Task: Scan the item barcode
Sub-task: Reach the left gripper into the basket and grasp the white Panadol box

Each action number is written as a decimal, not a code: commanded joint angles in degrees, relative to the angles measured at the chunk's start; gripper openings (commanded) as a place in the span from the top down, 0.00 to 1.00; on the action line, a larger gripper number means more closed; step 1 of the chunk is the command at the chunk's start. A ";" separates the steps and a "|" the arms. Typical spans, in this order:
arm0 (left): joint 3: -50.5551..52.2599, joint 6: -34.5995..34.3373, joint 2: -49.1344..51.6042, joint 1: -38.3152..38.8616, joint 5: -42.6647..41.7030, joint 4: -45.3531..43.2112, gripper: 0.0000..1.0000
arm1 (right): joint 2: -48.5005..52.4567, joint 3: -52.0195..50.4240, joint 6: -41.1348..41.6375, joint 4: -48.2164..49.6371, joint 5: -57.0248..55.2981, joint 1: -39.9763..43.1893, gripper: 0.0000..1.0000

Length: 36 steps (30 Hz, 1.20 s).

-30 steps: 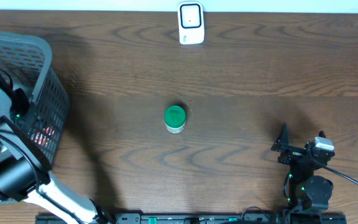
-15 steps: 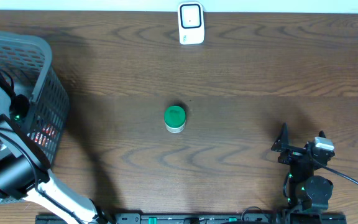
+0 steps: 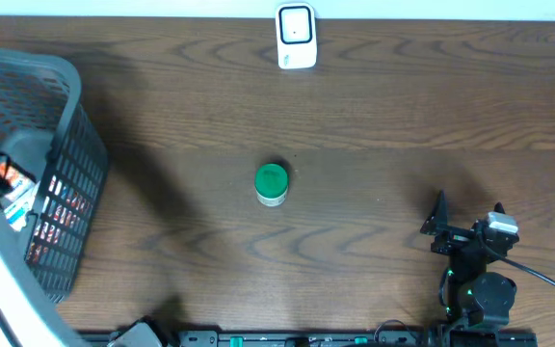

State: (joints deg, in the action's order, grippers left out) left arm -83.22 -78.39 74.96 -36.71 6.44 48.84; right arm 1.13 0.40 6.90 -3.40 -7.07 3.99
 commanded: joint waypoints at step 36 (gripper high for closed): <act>1.79 -5.07 42.45 -0.15 -5.97 -5.07 0.08 | -0.02 -0.09 -0.76 -0.20 0.07 -0.33 0.01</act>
State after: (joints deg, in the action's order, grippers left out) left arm -82.11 -82.72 114.65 -36.73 0.32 43.46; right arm 1.13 0.40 6.90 -3.40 -7.07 3.99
